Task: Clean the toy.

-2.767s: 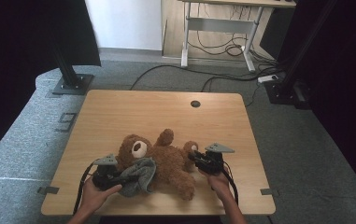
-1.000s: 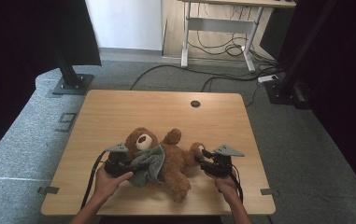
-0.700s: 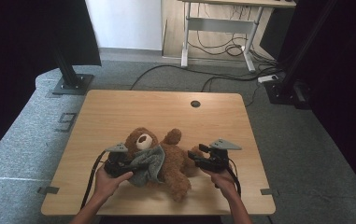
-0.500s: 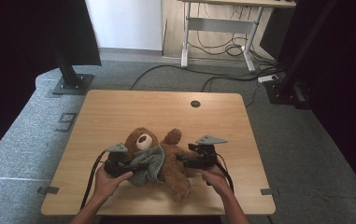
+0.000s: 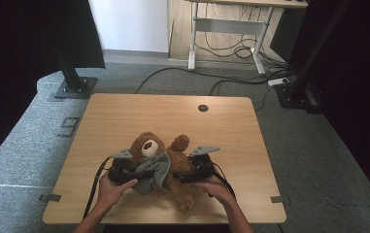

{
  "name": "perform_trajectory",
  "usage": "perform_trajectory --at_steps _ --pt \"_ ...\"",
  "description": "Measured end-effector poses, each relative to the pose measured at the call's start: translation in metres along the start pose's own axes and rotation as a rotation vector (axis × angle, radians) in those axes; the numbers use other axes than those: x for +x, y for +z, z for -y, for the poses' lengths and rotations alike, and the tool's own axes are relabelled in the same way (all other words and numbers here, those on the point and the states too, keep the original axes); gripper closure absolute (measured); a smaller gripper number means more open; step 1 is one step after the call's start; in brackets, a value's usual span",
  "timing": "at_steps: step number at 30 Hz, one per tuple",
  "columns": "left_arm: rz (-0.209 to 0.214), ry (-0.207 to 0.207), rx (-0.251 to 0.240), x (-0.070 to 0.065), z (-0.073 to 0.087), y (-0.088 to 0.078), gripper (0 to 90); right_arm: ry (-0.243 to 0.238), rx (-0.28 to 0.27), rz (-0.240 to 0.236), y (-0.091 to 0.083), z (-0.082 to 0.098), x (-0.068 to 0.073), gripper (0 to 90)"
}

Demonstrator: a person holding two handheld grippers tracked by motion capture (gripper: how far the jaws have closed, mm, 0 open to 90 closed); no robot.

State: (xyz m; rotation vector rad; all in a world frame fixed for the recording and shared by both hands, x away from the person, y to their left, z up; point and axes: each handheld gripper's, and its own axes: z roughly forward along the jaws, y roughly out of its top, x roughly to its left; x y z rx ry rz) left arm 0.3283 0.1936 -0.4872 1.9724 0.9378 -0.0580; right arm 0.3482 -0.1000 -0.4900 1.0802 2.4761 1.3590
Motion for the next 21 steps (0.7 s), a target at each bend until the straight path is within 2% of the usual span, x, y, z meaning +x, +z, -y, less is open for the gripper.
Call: perform_trajectory --at_steps 5,10,12,16,21 --pt "0.000 -0.001 -0.003 0.000 0.001 0.000 66.9 -0.028 0.017 0.047 0.004 0.003 0.004 21.0" --pt "0.005 -0.004 -0.007 0.000 0.001 0.000 66.8 -0.034 0.015 0.073 0.003 0.005 0.009 44.3" --pt "0.008 -0.005 -0.011 0.000 0.001 -0.001 66.8 -0.012 -0.001 0.076 0.002 0.005 0.010 55.0" --pt "0.008 -0.008 -0.023 0.000 0.002 -0.004 66.8 0.016 -0.026 0.079 -0.001 0.006 0.010 58.3" --pt "0.010 -0.010 -0.046 0.001 0.002 -0.012 66.7 0.056 -0.088 0.116 -0.007 0.010 0.006 63.4"
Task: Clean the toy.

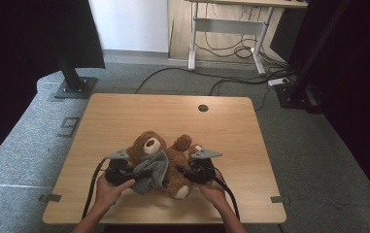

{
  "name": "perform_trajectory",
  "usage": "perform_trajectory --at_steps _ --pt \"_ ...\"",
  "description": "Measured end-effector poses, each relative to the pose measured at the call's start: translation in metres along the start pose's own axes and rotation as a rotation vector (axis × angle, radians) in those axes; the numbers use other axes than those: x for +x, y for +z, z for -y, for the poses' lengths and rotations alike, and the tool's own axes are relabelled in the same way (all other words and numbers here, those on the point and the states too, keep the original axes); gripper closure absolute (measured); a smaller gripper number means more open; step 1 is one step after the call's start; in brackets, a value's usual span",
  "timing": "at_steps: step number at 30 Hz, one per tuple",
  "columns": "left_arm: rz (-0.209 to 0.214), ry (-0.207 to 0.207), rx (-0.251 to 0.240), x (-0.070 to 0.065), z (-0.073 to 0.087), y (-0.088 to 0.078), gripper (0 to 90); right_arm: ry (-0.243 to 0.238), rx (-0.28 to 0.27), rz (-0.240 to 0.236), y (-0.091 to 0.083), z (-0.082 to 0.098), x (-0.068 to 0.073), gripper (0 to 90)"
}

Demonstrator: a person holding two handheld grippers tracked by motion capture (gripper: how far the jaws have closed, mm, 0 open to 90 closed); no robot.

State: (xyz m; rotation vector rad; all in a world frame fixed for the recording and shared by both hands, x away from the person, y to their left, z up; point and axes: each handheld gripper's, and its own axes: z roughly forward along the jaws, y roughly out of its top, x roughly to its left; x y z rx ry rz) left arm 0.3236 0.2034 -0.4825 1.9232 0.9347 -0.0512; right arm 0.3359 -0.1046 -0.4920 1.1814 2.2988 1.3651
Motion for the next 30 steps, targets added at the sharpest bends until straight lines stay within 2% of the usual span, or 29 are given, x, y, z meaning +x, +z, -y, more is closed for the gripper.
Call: perform_trajectory --at_steps 4,8,9,10,12,15,17,21,23,30 --pt "0.003 -0.002 -0.007 0.000 -0.001 -0.003 66.7 0.021 -0.031 0.055 -0.006 0.003 -0.004 64.6" --pt "0.003 0.001 -0.007 -0.001 -0.001 -0.003 66.6 0.036 -0.059 0.114 -0.012 0.008 0.000 63.3" --pt "0.006 0.002 -0.007 -0.002 -0.001 -0.003 66.6 0.040 -0.072 0.118 -0.013 0.010 0.003 58.2" --pt "0.008 0.005 -0.009 -0.003 -0.002 -0.003 66.6 0.040 -0.072 0.118 -0.013 0.010 0.003 58.2" --pt "0.012 0.009 -0.012 -0.005 -0.003 -0.003 66.6 0.034 -0.082 0.122 -0.014 0.011 0.011 51.2" --pt "0.014 0.019 -0.005 -0.008 -0.005 -0.002 66.6 0.020 -0.079 0.106 -0.017 0.010 0.021 42.9" --pt "0.010 0.020 0.005 -0.008 -0.006 0.001 66.6 0.021 -0.075 0.076 -0.021 0.008 0.023 42.6" --pt "0.001 0.010 0.026 -0.005 -0.004 0.006 66.6 0.031 -0.068 0.044 -0.028 0.007 0.018 44.3" --pt "-0.004 0.008 0.032 -0.004 -0.004 0.008 66.6 0.058 -0.060 0.020 -0.029 0.010 0.013 45.3" --pt "-0.028 -0.001 0.055 0.002 -0.005 0.019 66.7 0.083 -0.056 -0.021 -0.030 0.015 0.011 47.8"
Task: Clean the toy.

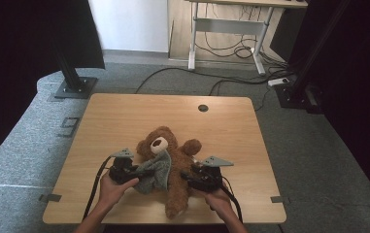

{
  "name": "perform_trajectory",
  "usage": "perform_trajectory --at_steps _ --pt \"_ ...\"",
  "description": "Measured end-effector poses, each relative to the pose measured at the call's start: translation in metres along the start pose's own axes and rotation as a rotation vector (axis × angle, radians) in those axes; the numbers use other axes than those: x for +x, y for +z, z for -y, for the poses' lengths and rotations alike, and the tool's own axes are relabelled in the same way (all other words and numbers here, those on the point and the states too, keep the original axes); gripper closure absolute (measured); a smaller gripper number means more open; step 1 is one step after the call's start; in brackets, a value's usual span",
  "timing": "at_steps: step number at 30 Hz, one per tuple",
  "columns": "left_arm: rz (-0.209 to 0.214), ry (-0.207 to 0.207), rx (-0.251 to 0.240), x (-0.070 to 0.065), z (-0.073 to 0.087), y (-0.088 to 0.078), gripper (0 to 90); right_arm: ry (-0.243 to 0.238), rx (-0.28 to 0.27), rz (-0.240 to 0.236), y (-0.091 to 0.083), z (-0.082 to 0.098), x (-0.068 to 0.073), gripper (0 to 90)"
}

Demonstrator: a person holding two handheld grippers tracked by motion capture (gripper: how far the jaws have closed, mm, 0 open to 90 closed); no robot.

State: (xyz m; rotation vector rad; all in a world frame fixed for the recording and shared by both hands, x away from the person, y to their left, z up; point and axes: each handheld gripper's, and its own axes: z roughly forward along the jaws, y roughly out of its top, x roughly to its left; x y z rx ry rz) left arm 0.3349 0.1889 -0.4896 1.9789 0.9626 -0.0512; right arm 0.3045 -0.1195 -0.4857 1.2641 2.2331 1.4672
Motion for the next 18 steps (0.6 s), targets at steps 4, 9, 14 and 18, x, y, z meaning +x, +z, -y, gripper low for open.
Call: perform_trajectory --at_steps 4,9,14,18 --pt "-0.003 -0.008 -0.001 0.003 -0.002 0.004 66.8 0.004 0.002 -0.010 0.000 0.001 0.002 48.8" --pt "0.057 -0.015 -0.021 -0.002 -0.002 0.002 67.1 0.019 -0.008 0.010 0.002 0.002 0.001 49.7" --pt "0.150 0.050 -0.016 -0.031 -0.005 0.001 67.3 0.041 -0.017 0.031 0.003 0.003 -0.002 50.4" --pt "0.212 0.071 -0.001 -0.047 -0.006 0.006 67.3 0.044 -0.024 0.043 0.003 0.003 -0.001 50.6"
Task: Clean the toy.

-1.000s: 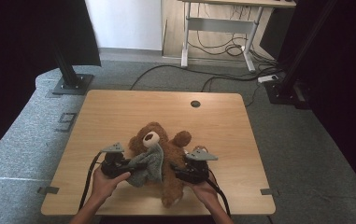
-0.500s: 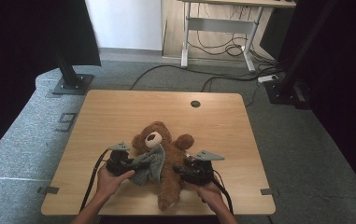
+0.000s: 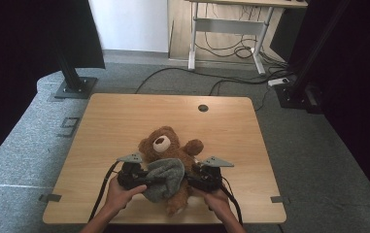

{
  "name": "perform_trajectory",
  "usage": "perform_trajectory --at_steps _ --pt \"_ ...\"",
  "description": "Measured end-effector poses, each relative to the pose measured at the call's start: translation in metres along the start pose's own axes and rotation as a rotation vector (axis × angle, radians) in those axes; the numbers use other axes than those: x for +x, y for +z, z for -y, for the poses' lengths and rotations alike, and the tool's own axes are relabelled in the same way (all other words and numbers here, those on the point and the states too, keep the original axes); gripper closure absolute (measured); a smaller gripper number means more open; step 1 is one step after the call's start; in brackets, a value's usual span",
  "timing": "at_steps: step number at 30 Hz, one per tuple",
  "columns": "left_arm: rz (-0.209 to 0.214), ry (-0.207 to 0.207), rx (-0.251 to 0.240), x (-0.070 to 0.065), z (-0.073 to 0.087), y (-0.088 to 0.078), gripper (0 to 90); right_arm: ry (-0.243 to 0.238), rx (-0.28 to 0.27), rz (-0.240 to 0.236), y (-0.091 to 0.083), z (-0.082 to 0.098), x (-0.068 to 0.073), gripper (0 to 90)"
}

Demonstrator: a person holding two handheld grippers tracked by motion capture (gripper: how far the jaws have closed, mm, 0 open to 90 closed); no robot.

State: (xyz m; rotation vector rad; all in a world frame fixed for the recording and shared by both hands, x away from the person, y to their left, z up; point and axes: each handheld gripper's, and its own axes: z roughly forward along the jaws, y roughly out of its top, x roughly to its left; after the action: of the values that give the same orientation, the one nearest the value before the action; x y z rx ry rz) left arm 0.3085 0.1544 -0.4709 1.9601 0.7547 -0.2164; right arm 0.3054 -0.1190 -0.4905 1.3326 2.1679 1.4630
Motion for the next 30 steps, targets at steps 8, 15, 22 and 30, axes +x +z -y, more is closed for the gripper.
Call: perform_trajectory --at_steps 8,15,22,30 --pt "0.020 0.010 0.070 -0.006 0.011 0.019 67.4 0.008 -0.007 0.018 0.002 0.000 -0.003 51.2" --pt "-0.055 0.025 0.096 0.000 0.013 0.021 67.4 0.012 -0.009 0.016 0.002 0.000 -0.005 50.1" --pt "-0.097 -0.003 0.093 0.013 0.016 0.016 67.4 0.026 -0.017 0.019 0.001 0.000 -0.009 49.9" --pt "-0.137 -0.037 0.077 0.027 0.017 0.007 67.4 0.028 -0.015 0.011 0.000 0.000 -0.010 50.1"
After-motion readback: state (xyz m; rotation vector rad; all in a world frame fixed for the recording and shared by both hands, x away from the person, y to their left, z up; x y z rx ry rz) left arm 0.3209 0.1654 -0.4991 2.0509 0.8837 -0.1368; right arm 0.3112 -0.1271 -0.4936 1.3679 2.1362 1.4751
